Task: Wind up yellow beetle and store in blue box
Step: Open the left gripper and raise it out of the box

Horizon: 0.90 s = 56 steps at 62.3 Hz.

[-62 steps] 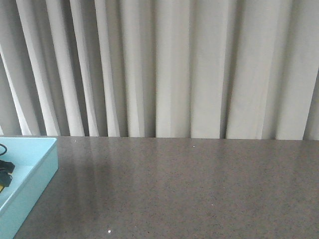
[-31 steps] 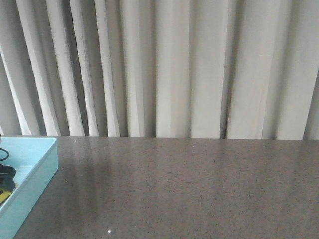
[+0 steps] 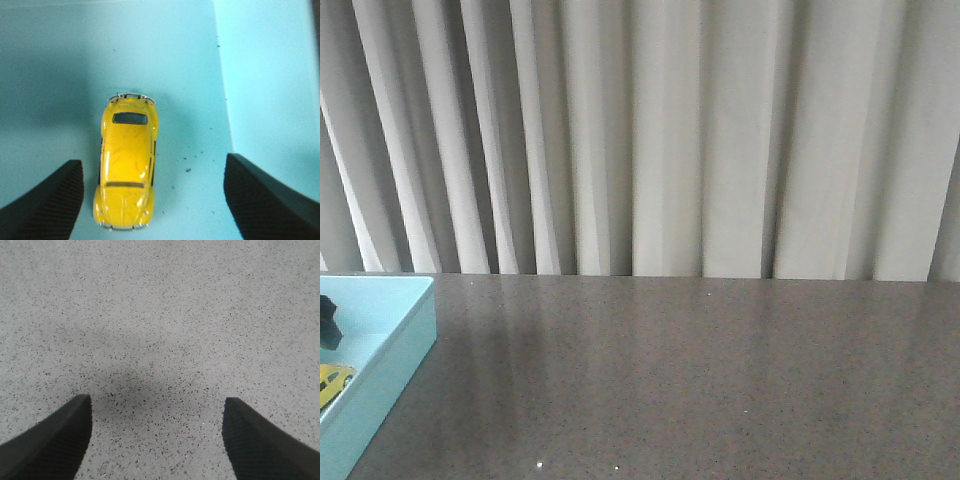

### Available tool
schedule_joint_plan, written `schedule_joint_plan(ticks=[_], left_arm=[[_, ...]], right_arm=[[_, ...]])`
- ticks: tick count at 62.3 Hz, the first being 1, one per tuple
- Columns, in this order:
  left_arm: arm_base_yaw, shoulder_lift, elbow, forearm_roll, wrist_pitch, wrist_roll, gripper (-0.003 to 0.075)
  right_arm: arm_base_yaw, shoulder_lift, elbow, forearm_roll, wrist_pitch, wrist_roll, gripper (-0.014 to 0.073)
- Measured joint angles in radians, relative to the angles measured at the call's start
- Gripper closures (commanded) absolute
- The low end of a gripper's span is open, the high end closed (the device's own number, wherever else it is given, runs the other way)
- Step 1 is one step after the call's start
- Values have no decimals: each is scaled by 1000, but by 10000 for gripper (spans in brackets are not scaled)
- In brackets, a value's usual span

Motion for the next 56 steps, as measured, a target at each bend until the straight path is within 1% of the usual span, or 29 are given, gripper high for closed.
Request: schedule_joint_plan(ticks=[21, 27, 37, 46, 56], left_arm=[[0, -217, 2, -7, 28, -75, 155], [0, -287, 36, -7, 29, -105, 155], [0, -431, 156, -7, 29, -124, 155], [0, -568, 304, -7, 29, -129, 155], [0, -733, 507, -7, 29, -133, 155]], right_arm=[[0, 0, 0, 0, 0, 0, 67], [0, -1, 0, 0, 0, 0, 67], [0, -2, 0, 0, 0, 0, 67], [0, -2, 0, 0, 0, 0, 67], [0, -2, 0, 0, 0, 0, 67]])
